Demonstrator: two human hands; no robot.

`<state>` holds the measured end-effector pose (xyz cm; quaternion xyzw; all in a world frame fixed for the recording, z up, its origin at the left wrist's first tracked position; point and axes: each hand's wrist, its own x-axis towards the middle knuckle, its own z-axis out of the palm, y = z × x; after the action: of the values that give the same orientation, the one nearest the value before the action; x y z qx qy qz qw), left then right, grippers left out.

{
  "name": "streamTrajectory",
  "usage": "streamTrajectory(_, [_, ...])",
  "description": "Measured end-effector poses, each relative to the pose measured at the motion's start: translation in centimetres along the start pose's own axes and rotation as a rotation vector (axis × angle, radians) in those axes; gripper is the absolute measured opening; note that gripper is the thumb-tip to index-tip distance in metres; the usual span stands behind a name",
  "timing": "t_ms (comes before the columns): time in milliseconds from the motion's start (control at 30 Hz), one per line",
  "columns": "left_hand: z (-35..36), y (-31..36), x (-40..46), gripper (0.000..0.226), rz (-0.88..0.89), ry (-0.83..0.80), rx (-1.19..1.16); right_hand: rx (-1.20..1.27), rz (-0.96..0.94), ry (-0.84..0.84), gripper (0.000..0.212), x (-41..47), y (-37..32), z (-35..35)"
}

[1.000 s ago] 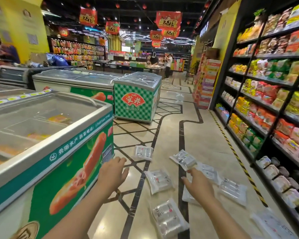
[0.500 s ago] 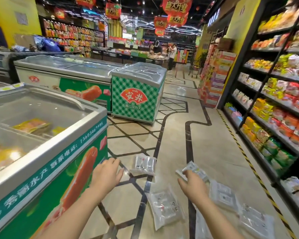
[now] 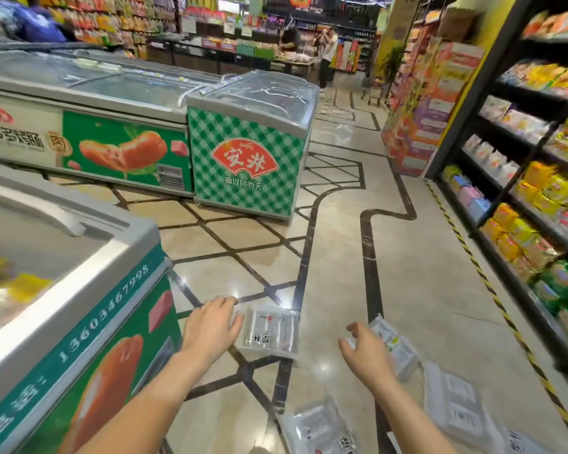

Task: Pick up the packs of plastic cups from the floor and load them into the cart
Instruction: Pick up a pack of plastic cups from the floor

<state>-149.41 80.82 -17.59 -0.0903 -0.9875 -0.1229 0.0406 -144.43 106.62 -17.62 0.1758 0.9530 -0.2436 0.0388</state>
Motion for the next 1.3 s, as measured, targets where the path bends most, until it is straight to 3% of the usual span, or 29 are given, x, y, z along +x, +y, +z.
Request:
streamTrajectory(233, [7.4,-1.8,17.5,0.045,-0.065,-0.091,-0.096,0.049,0.066,-0.093,0.038,18.1,-2.6,3.4])
streamTrajectory(333, [10.7,-2.4,23.5,0.037,-0.104,-0.16,-0.115,0.031,0.092,-0.126,0.039,24.6,-2.6,5.6])
streamTrajectory(533, [23.5,-5.4,32.4,0.04,-0.192,-0.27,-0.136,0.002,0.164,-0.206,0.041,34.9,1.0,15.7])
streamTrajectory(967, [65.3,-14.7,40.4,0.056,-0.244,-0.423,-0.163,0.089,0.329,-0.26,0.056,54.1,16.6,51.1])
streamTrajectory(1133, [74.8,-17.5,41.8,0.069,-0.316,-0.498,-0.179,0.114,0.425,-0.287,0.066,58.5,21.5,58.9])
streamTrajectory(1300, [79.7,-18.4,41.6,0.082,-0.52,-0.512,-0.405,0.312,0.569,-0.346,0.085,60.8,24.4,63.6])
